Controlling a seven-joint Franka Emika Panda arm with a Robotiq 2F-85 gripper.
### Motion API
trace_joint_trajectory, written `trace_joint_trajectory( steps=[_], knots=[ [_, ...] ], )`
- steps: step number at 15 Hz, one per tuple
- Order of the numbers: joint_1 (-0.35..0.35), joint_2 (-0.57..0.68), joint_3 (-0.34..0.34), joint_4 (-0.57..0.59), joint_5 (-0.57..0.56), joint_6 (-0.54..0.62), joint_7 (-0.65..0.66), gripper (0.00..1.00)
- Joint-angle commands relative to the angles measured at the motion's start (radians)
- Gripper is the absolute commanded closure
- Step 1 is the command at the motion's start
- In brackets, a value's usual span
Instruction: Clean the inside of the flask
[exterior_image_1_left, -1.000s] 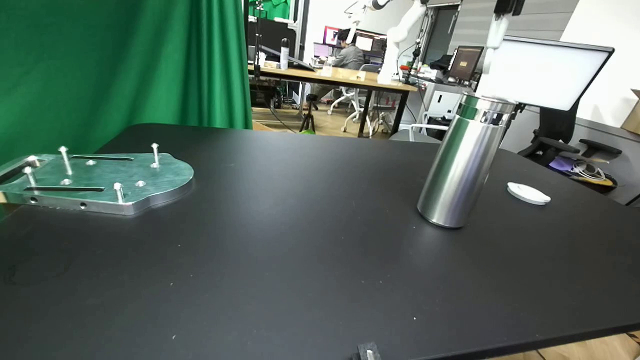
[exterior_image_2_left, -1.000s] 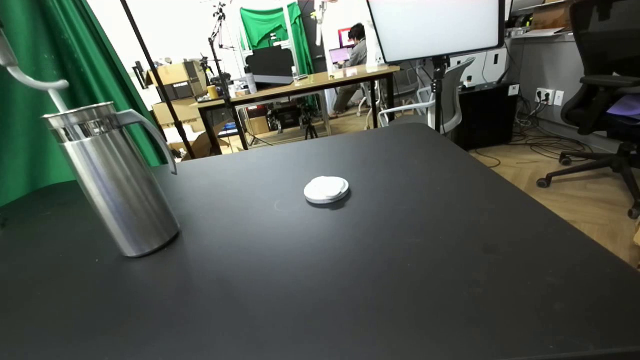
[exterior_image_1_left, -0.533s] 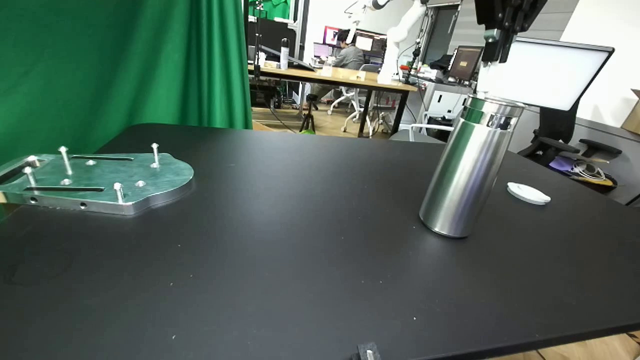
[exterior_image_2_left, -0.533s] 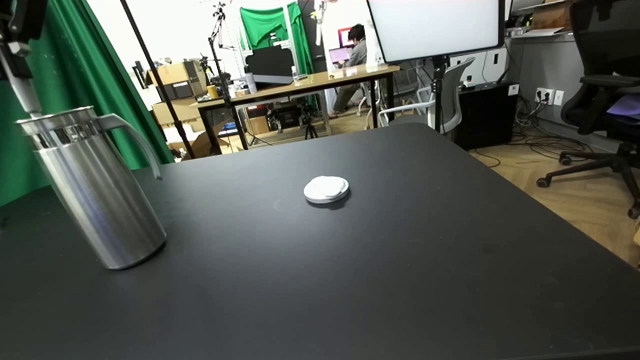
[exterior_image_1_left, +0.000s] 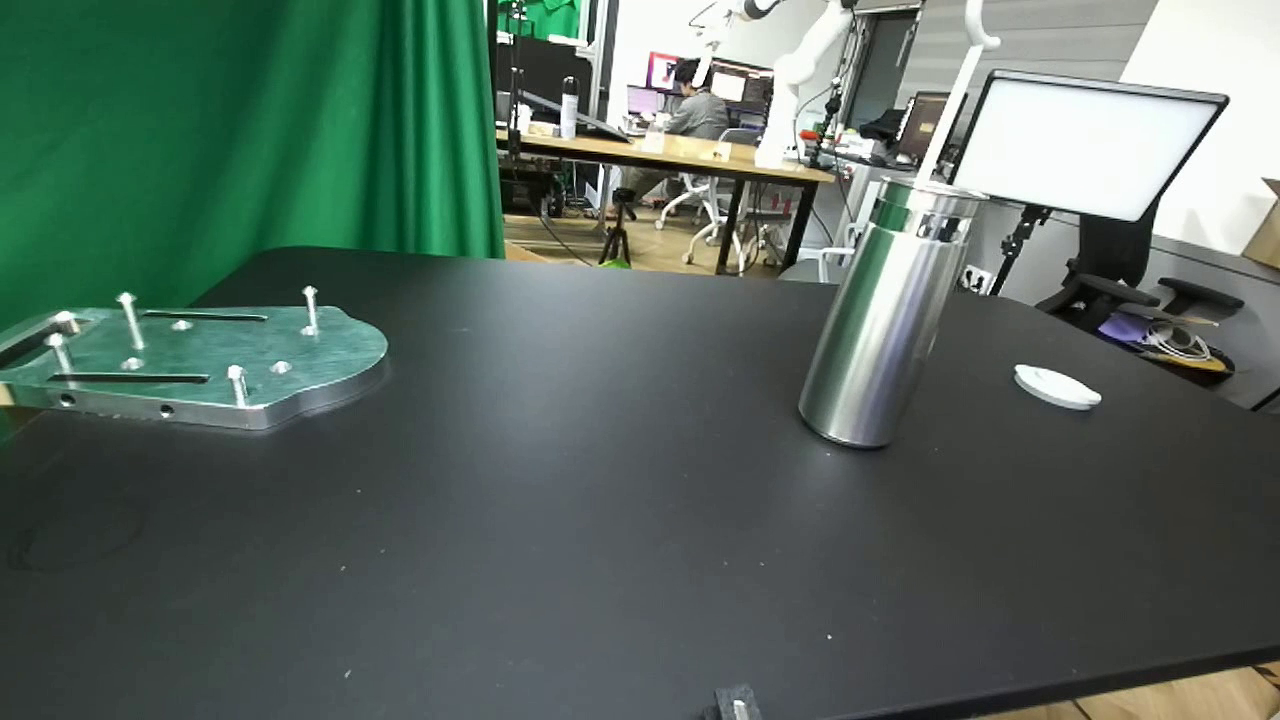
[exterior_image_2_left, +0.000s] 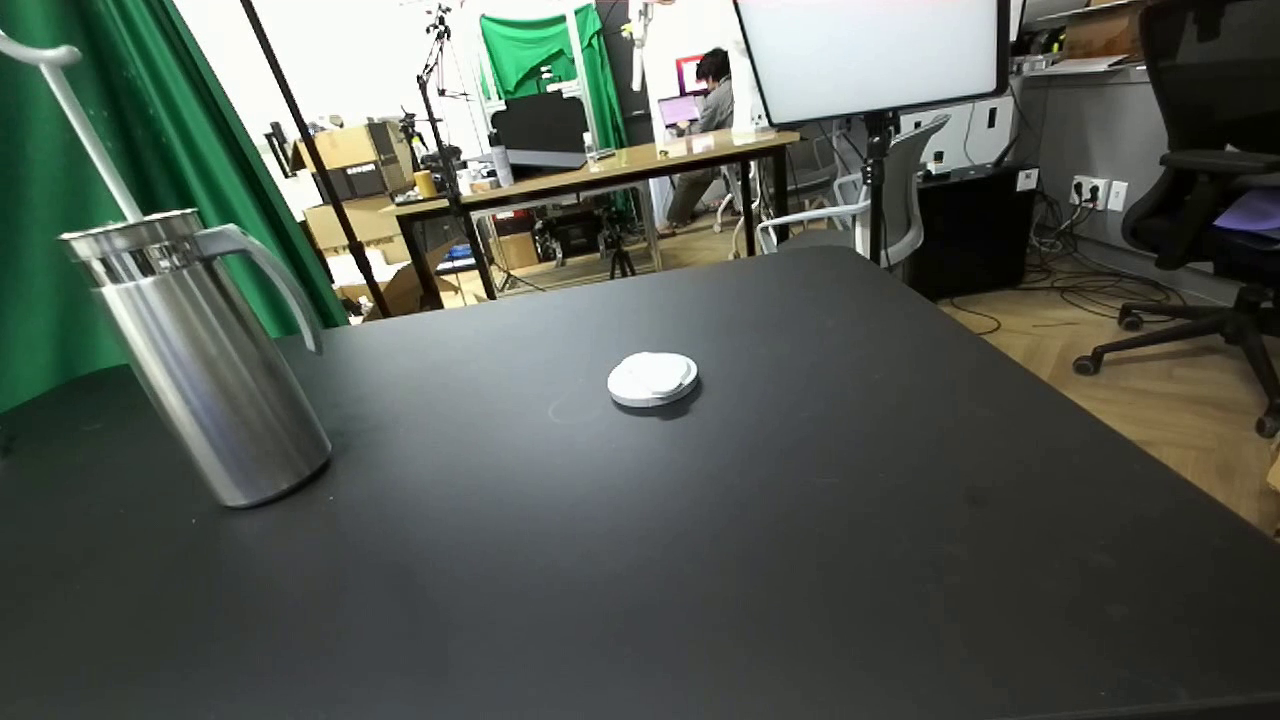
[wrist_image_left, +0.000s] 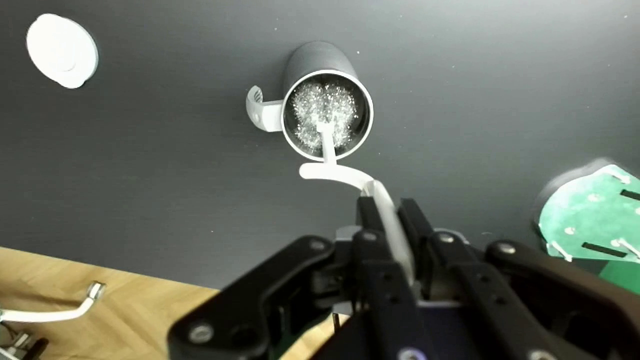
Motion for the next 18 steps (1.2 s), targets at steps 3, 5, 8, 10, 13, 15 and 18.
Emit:
trace_joint_trajectory(
  steps=[3,5,8,10,13,15,18],
  knots=[
    [0.017,0.042,-0.044,-0.034,0.052,-0.094,-0.061,0.96],
    [0.01,0.092,-0.034,-0.056,0.042,-0.081,-0.04,0.96],
    [0.005,0.16,-0.017,-0.078,0.024,-0.034,-0.016,0.96],
    [0.002,0.195,-0.01,-0.078,0.016,-0.003,-0.005,0.96],
    [0.001,0.23,-0.004,-0.079,0.018,0.021,-0.003,0.96],
    [0.002,0.235,-0.001,-0.075,0.022,0.024,-0.008,0.96],
    [0.002,0.228,0.002,-0.071,0.02,0.022,-0.007,0.96]
  ],
)
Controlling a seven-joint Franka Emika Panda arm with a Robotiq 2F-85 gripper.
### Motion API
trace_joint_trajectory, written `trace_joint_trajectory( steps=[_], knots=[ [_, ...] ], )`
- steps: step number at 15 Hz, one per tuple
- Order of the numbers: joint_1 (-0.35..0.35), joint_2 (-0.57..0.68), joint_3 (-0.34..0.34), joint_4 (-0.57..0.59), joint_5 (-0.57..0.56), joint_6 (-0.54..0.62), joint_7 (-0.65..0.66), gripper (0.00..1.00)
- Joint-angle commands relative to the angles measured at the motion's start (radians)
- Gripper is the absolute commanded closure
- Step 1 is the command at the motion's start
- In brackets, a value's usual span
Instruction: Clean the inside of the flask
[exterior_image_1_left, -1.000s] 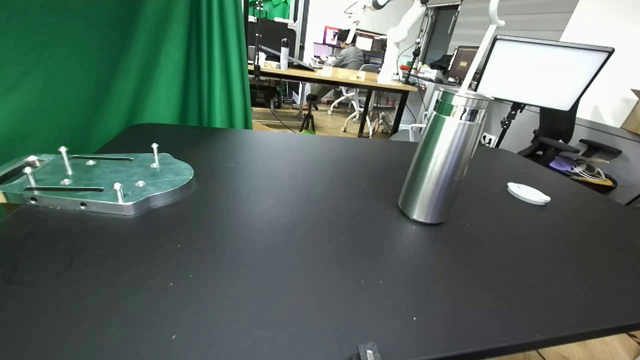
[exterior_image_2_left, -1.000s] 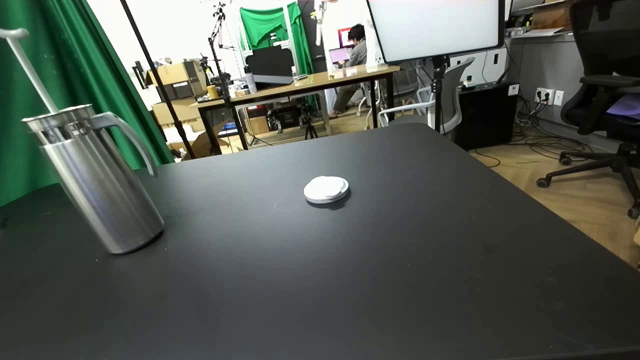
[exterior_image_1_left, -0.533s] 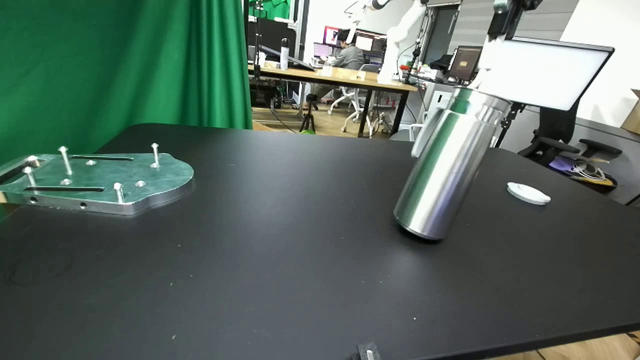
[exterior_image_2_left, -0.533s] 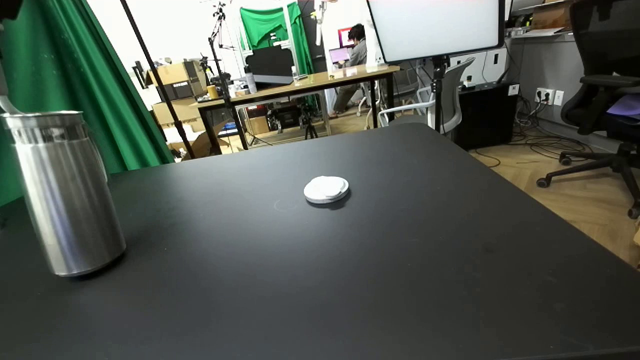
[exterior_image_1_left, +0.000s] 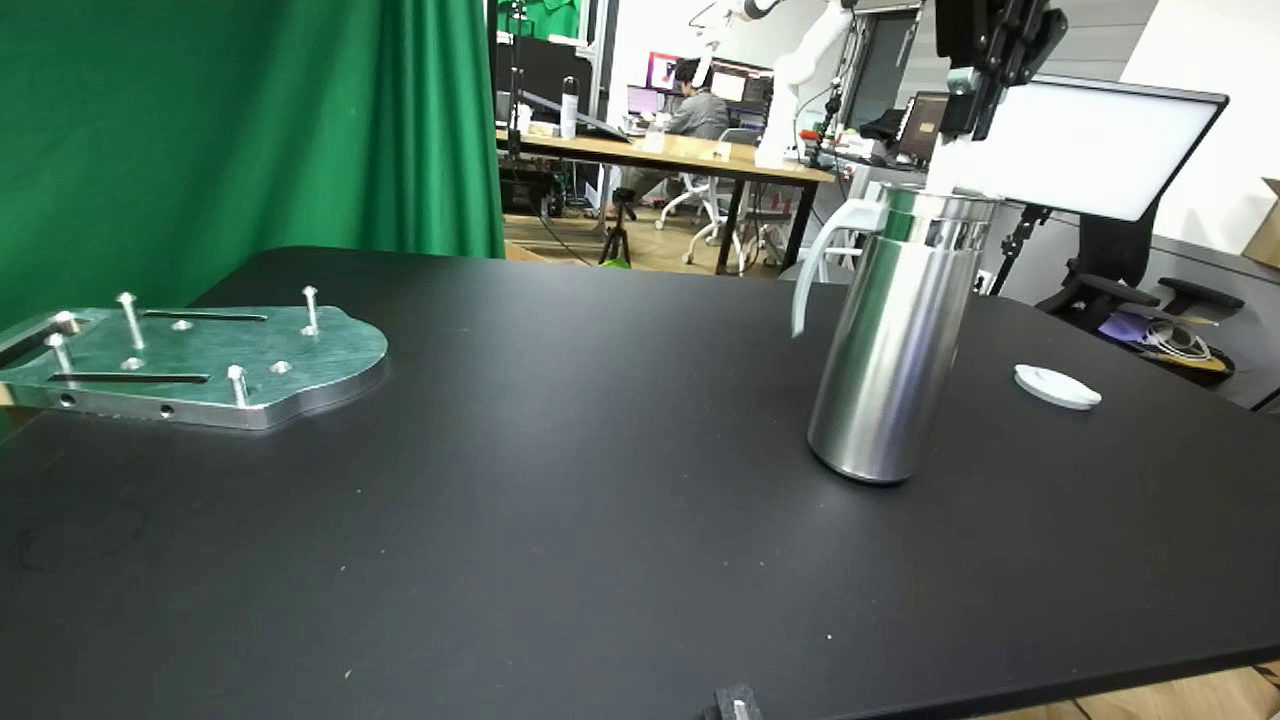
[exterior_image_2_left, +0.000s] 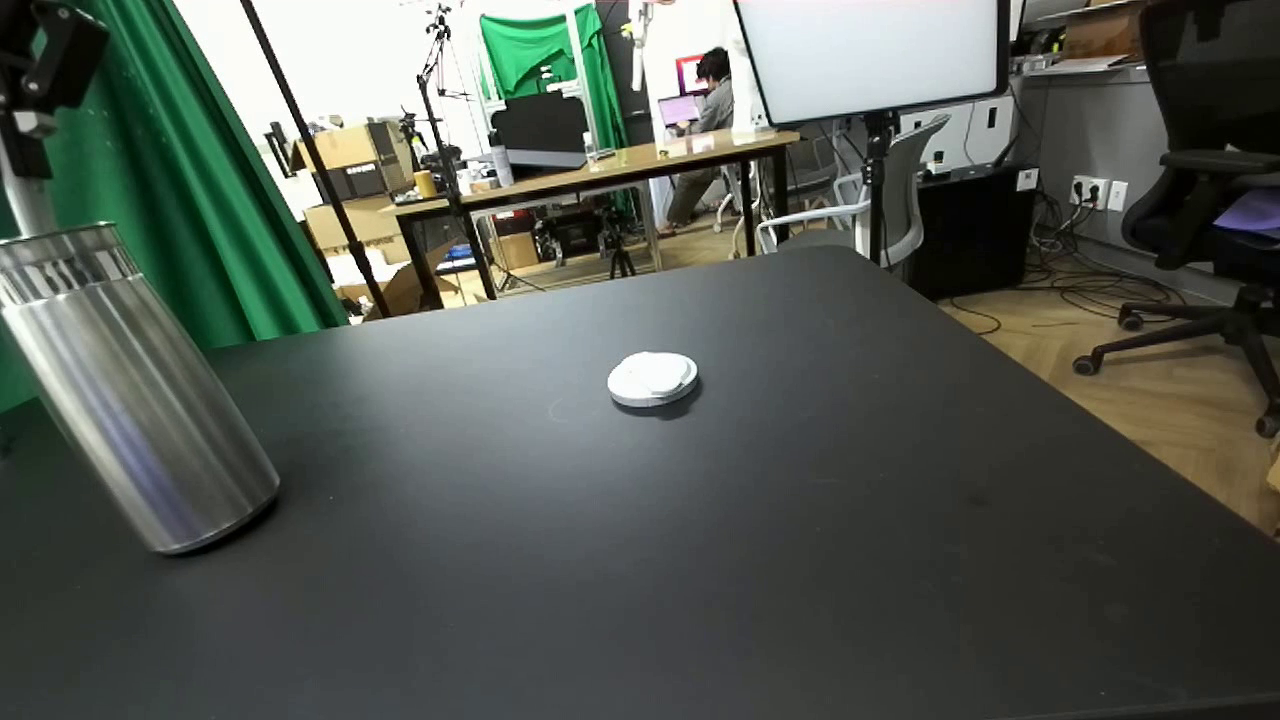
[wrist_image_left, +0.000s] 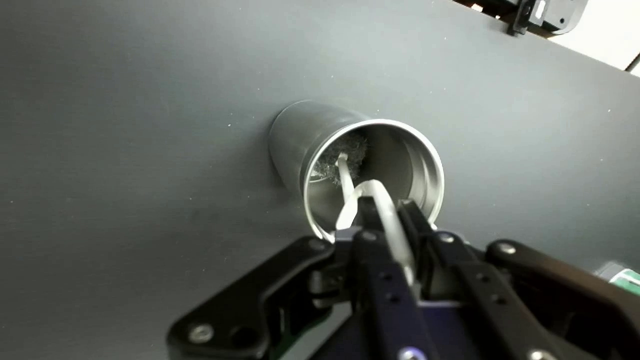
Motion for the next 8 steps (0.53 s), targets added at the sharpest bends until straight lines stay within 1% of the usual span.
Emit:
trace_joint_trajectory(
  steps=[1,4,8],
  knots=[
    [-0.002,-0.007,0.01,0.012,-0.01,0.0,0.033,0.96],
    [-0.001,-0.039,0.01,0.018,0.0,-0.007,0.022,0.96],
    [0.003,-0.137,0.006,0.057,-0.005,-0.04,-0.01,0.96]
  ],
)
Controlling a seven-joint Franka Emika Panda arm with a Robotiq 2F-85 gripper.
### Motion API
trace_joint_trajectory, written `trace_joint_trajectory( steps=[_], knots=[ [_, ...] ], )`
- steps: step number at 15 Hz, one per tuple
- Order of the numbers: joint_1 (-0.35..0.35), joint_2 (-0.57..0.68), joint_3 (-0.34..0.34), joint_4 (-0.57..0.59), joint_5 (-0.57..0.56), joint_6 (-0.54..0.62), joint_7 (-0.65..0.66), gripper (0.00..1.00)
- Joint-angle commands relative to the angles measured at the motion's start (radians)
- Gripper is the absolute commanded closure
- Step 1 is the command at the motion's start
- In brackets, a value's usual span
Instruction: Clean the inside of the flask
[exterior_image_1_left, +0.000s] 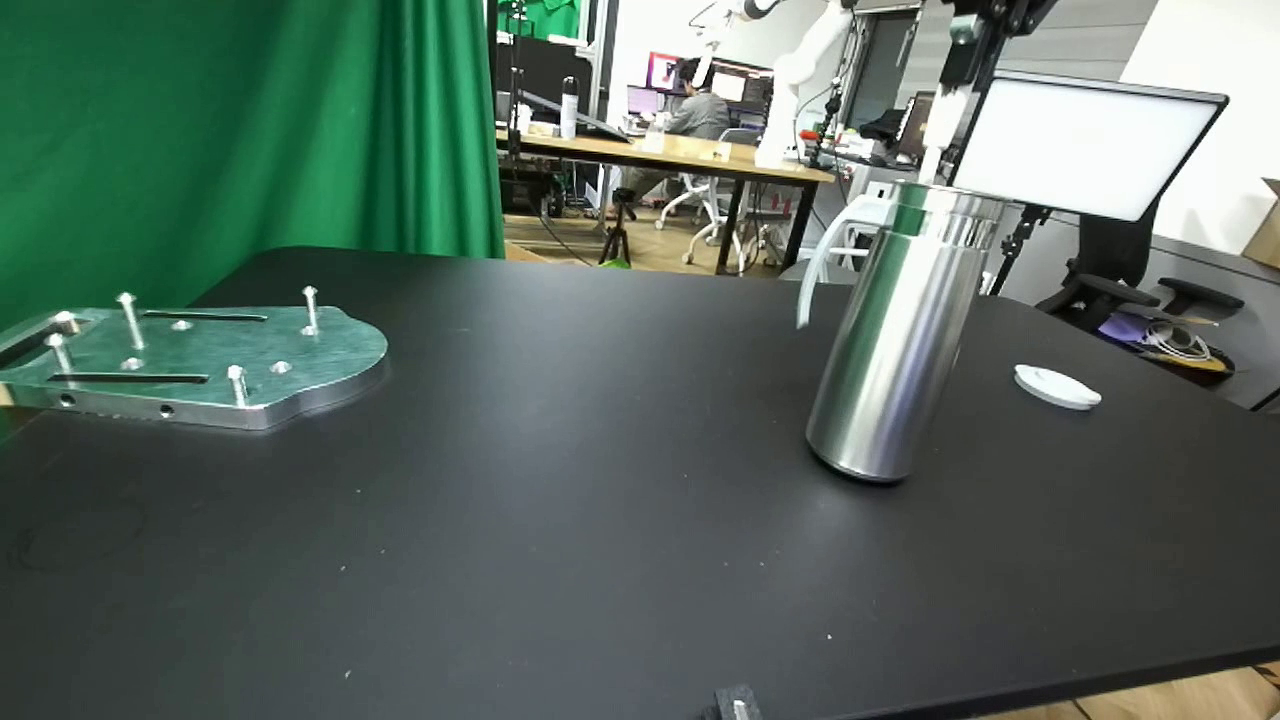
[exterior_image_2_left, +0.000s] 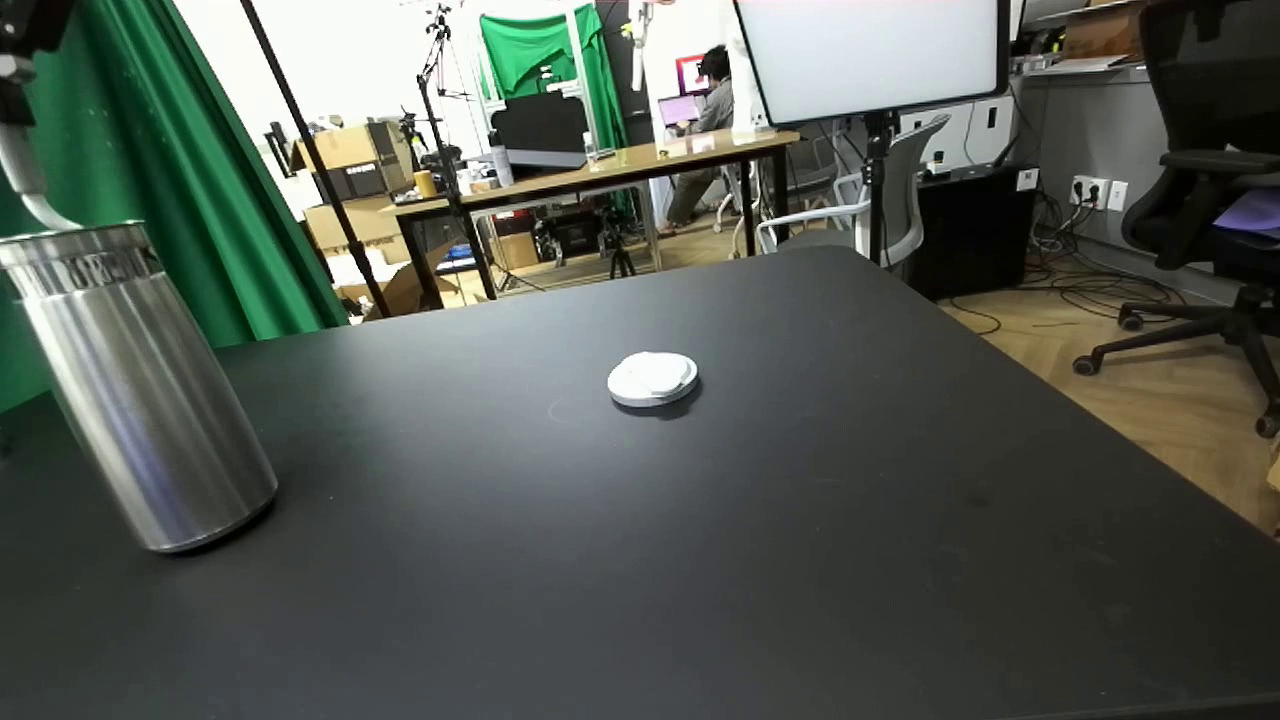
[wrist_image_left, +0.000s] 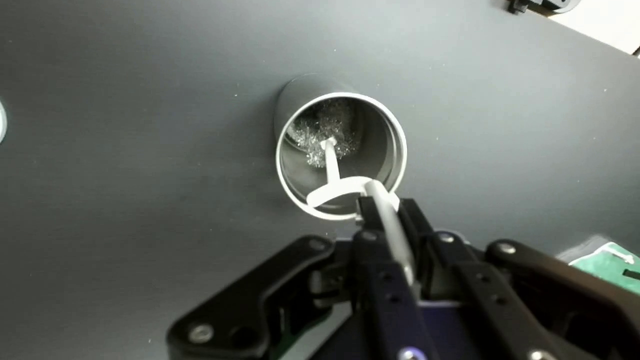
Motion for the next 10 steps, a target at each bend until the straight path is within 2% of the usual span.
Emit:
trace_joint_trajectory(
  steps=[1,6,10],
  knots=[
    [0.005,-0.105,-0.002,0.043,-0.008,-0.041,-0.008,0.96],
    [0.018,-0.19,-0.008,0.068,-0.01,-0.05,-0.02,0.96],
    [0.02,-0.183,-0.008,0.036,-0.016,-0.036,-0.017,0.96]
  ],
)
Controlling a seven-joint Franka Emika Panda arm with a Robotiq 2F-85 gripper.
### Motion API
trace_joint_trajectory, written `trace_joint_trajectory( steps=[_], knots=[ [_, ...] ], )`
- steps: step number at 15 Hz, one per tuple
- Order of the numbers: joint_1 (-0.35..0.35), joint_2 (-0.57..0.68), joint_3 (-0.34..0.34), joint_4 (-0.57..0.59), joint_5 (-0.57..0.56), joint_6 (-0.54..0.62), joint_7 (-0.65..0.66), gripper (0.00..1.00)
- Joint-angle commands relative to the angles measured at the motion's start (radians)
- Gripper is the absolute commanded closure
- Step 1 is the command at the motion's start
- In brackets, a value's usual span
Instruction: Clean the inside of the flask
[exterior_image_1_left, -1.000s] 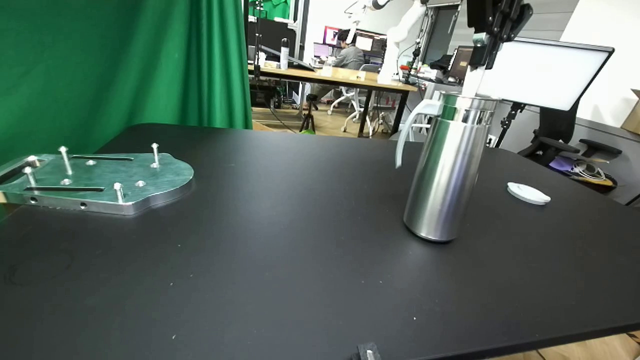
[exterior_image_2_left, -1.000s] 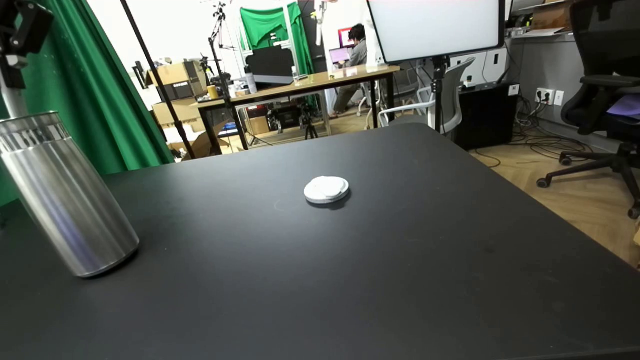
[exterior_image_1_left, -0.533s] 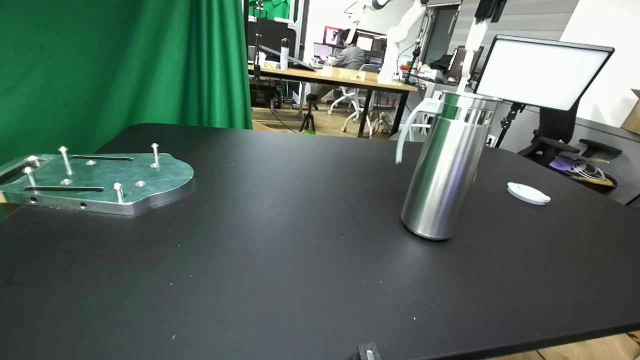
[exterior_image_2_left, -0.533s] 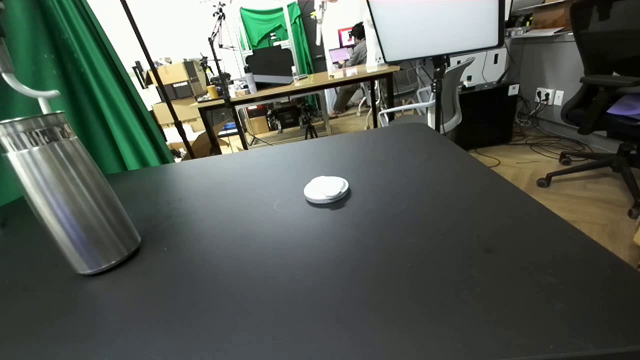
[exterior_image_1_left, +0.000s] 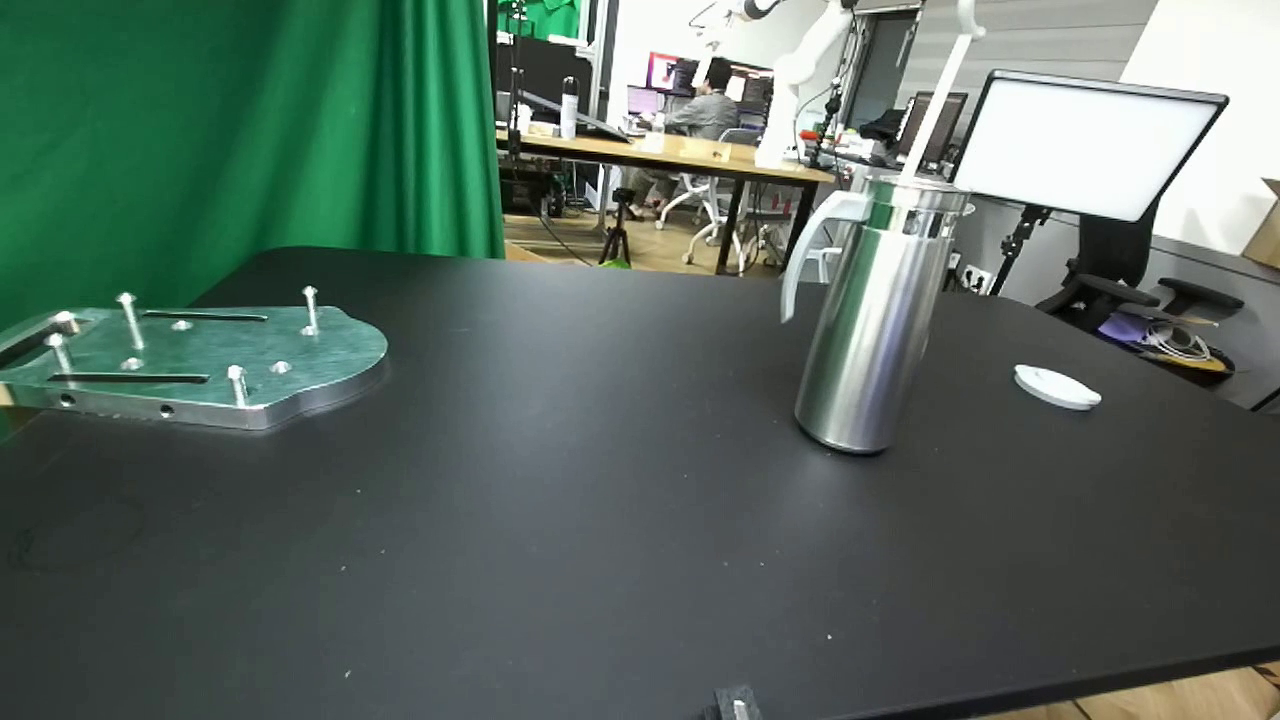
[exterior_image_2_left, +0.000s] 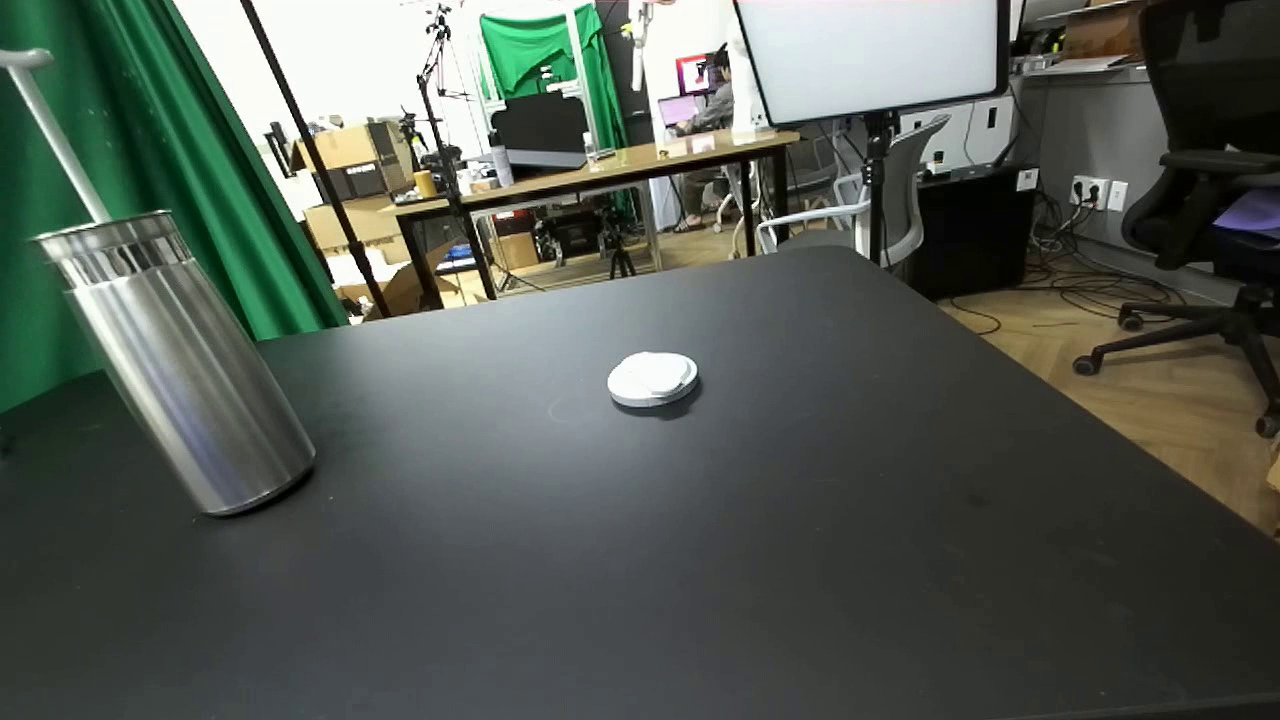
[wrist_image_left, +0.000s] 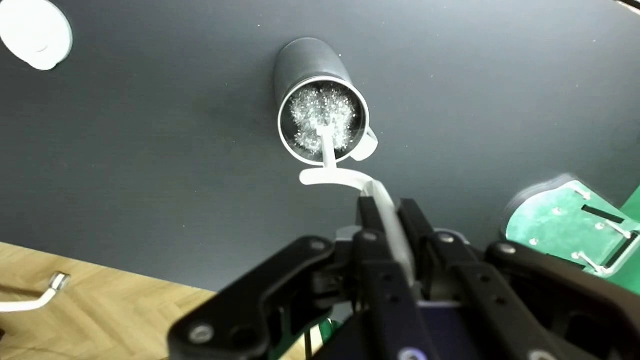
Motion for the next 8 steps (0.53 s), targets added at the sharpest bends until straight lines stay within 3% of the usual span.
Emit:
trace_joint_trajectory(
  steps=[1,8],
  knots=[
    [0.011,0.021,-0.009,-0.024,-0.013,0.007,0.001,0.96],
    [0.0,0.103,-0.006,-0.081,-0.033,0.055,0.016,0.96]
  ],
)
